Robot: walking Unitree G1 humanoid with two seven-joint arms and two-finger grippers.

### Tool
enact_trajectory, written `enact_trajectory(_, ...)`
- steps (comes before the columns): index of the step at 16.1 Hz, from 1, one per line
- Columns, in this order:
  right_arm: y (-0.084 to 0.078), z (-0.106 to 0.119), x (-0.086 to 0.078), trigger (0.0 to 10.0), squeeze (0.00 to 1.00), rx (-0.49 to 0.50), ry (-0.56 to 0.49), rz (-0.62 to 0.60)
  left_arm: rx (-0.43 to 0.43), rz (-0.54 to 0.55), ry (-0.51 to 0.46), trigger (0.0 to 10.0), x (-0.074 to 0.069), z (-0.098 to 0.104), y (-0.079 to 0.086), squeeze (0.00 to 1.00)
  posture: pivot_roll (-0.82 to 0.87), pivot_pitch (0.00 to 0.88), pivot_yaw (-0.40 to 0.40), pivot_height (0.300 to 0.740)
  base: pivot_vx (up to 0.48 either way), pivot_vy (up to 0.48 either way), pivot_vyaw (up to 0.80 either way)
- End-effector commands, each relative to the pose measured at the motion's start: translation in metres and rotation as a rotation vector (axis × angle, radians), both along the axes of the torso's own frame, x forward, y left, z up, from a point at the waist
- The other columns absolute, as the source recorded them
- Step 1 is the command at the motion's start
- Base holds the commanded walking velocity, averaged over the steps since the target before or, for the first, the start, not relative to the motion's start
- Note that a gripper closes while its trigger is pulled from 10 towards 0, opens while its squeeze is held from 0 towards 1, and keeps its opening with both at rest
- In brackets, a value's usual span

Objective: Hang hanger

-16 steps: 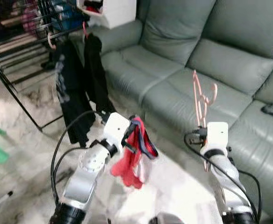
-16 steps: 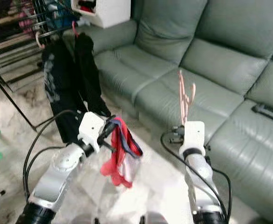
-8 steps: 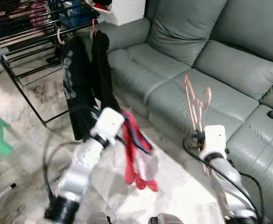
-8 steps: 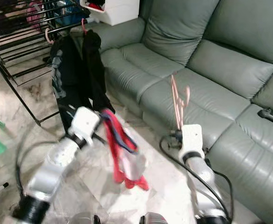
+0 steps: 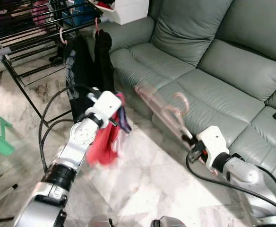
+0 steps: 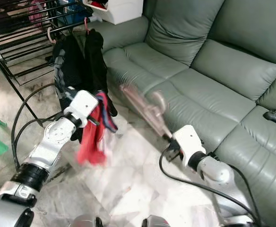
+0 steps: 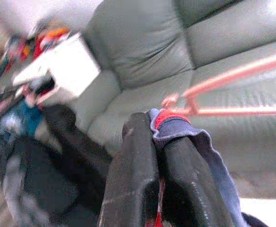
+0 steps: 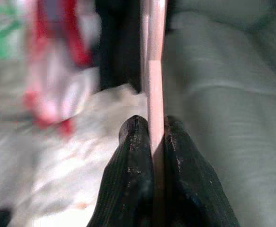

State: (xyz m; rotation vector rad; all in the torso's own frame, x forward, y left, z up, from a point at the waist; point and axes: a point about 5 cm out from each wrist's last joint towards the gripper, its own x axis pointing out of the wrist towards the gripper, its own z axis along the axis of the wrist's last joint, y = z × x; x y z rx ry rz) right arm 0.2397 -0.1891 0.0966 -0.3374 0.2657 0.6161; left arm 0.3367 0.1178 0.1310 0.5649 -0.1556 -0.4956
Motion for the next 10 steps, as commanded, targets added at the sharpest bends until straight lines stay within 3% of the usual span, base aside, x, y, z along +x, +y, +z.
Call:
enact_trajectory(1, 0.005, 0.003, -0.011, 10.0, 0.00, -0.001, 0.060, 0.115, 0.057, -0.012, -0.047, 10.0, 0.005, 0.004, 0.000, 0.00, -0.05, 0.029, 0.032, 0.740, 0.000, 0.000, 0.00)
enact_trajectory(5, -0.007, 0.004, -0.025, 10.0, 0.00, -0.069, 0.159, 0.211, 0.158, 0.045, -0.068, 10.0, 0.014, -0.003, 0.013, 0.00, -0.07, 0.030, 0.036, 0.740, 0.000, 0.000, 0.00)
enact_trajectory(10, -0.017, 0.003, -0.033, 10.0, 0.00, -0.146, 0.230, 0.247, 0.191, 0.070, -0.055, 10.0, 0.019, -0.006, 0.020, 0.00, -0.08, 0.029, 0.039, 0.740, 0.000, 0.000, 0.00)
